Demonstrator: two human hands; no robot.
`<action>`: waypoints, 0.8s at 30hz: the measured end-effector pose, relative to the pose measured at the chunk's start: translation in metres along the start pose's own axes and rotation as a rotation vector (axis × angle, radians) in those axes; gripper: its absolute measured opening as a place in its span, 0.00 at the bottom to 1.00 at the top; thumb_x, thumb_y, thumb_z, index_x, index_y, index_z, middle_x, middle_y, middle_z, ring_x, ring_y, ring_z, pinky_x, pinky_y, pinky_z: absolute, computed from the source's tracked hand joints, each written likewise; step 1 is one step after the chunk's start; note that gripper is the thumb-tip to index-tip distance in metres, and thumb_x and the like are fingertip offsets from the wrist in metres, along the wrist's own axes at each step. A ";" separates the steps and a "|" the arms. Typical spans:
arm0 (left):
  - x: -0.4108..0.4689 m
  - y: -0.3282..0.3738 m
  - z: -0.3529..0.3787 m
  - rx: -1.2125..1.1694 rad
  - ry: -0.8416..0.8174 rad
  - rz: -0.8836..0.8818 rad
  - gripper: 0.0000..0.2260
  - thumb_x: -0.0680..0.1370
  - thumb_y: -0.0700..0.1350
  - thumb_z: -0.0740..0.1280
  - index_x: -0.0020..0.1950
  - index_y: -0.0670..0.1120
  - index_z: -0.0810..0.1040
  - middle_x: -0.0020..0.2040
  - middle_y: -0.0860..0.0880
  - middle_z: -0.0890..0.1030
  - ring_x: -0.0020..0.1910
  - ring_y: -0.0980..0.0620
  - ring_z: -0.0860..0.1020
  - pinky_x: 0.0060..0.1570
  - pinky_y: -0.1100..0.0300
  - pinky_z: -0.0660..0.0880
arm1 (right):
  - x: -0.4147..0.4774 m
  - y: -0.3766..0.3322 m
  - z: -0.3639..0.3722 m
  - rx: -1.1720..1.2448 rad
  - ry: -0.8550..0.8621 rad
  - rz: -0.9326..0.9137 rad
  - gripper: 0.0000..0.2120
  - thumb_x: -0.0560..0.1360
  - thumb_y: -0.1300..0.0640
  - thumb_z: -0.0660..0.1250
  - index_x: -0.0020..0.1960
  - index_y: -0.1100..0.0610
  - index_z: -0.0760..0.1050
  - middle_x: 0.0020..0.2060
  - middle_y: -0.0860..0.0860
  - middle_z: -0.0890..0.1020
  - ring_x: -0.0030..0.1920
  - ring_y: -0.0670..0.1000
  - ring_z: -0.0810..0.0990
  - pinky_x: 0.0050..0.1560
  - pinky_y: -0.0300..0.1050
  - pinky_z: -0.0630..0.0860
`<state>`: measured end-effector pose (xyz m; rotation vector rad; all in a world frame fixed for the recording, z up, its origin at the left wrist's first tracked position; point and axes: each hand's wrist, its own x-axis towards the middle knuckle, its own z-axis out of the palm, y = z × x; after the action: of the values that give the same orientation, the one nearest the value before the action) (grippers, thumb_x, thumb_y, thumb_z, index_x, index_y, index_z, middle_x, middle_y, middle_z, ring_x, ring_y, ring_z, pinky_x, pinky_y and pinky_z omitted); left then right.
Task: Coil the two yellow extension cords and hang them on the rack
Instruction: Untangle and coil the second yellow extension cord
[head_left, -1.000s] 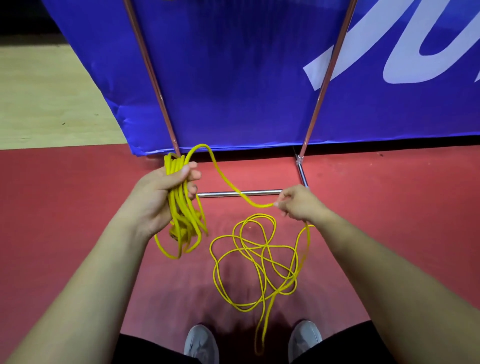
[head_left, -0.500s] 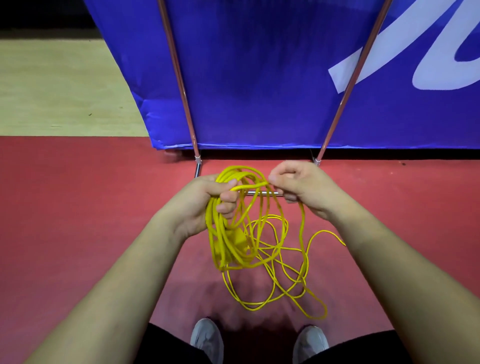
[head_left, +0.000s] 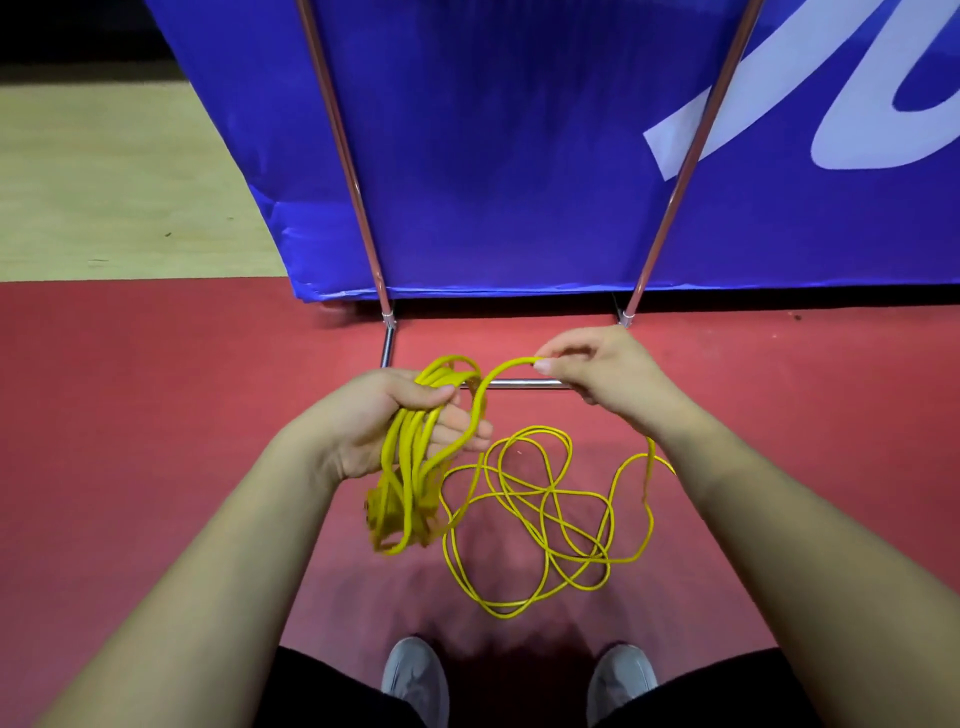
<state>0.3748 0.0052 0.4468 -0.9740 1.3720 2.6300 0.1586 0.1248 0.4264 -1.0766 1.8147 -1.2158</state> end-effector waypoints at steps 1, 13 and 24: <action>0.001 -0.002 0.000 -0.004 -0.014 -0.005 0.08 0.72 0.39 0.63 0.50 0.38 0.72 0.50 0.30 0.81 0.49 0.35 0.82 0.41 0.50 0.82 | -0.003 -0.008 0.003 -0.044 -0.031 -0.032 0.01 0.73 0.62 0.73 0.44 0.60 0.82 0.20 0.43 0.71 0.23 0.41 0.65 0.26 0.32 0.62; 0.007 0.000 -0.007 -0.133 -0.070 0.201 0.11 0.69 0.37 0.69 0.39 0.46 0.66 0.28 0.51 0.67 0.20 0.57 0.65 0.25 0.64 0.63 | -0.009 0.003 0.000 -0.252 -0.336 0.000 0.07 0.74 0.55 0.73 0.41 0.57 0.77 0.27 0.47 0.75 0.29 0.45 0.72 0.35 0.40 0.68; 0.010 -0.004 -0.006 -0.241 -0.265 0.168 0.09 0.71 0.39 0.70 0.37 0.45 0.70 0.28 0.52 0.69 0.20 0.59 0.66 0.27 0.63 0.57 | 0.001 0.028 0.033 -0.210 -0.066 0.040 0.25 0.61 0.41 0.79 0.51 0.48 0.74 0.28 0.43 0.68 0.28 0.44 0.66 0.35 0.45 0.70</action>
<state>0.3710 0.0003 0.4362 -0.5138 1.1441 2.9672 0.1804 0.1178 0.3893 -1.1752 1.9346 -0.9706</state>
